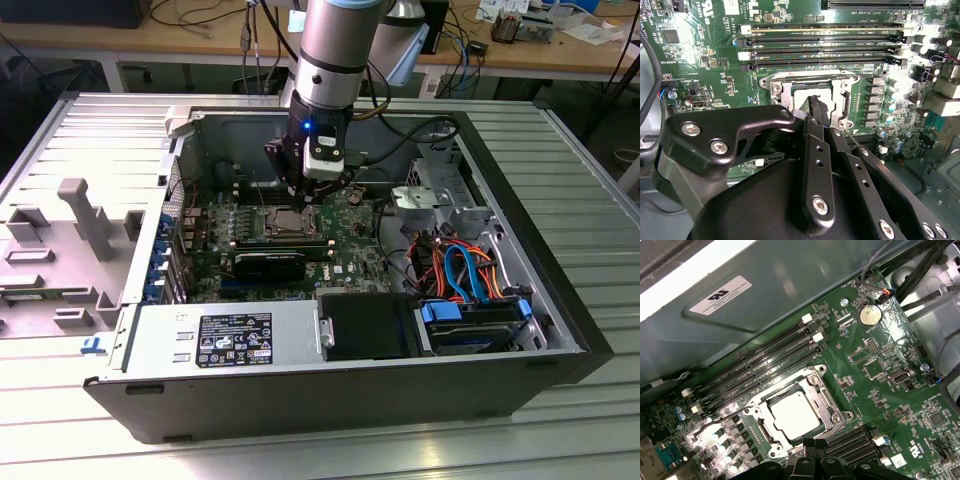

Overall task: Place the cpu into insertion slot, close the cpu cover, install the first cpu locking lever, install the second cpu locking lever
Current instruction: 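Install the first cpu locking lever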

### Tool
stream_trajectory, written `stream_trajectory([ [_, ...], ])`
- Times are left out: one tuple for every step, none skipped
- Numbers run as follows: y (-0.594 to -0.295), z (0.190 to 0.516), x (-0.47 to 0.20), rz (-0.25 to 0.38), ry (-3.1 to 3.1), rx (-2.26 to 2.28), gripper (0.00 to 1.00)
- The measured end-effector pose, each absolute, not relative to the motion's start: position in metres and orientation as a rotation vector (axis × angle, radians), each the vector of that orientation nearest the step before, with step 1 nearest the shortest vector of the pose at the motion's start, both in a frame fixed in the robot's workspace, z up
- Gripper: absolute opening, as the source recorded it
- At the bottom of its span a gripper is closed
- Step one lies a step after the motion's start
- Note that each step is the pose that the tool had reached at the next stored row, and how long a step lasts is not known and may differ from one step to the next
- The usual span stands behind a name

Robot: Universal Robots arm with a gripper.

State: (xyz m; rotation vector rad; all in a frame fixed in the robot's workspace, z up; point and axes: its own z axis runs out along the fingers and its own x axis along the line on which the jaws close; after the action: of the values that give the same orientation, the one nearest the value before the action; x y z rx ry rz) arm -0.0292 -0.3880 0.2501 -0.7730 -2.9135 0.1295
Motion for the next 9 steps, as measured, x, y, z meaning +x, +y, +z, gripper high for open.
stream_trajectory([
  [-0.3880, 0.2501, -0.0292, 0.130, -2.914, -0.772, 0.11],
  [-0.3880, 0.2501, -0.0292, 0.130, -2.914, -0.772, 0.11],
  [-0.3880, 0.2501, -0.0292, 0.130, -2.914, -0.771, 0.11],
  [-0.3880, 0.2501, -0.0292, 0.130, -2.914, -0.771, 0.11],
  [-0.3880, 0.2501, -0.0292, 0.130, -2.914, -0.770, 0.11],
  [-0.3880, 0.2501, -0.0292, 0.130, -2.914, -0.769, 0.11],
  [-0.3880, 0.2501, -0.0292, 0.130, -2.915, -0.769, 0.11],
  [-0.3880, 0.2501, -0.0292, 0.130, -2.915, -0.768, 0.11],
  [-0.3880, 0.2501, -0.0292, 0.130, -2.915, -0.767, 0.11],
])
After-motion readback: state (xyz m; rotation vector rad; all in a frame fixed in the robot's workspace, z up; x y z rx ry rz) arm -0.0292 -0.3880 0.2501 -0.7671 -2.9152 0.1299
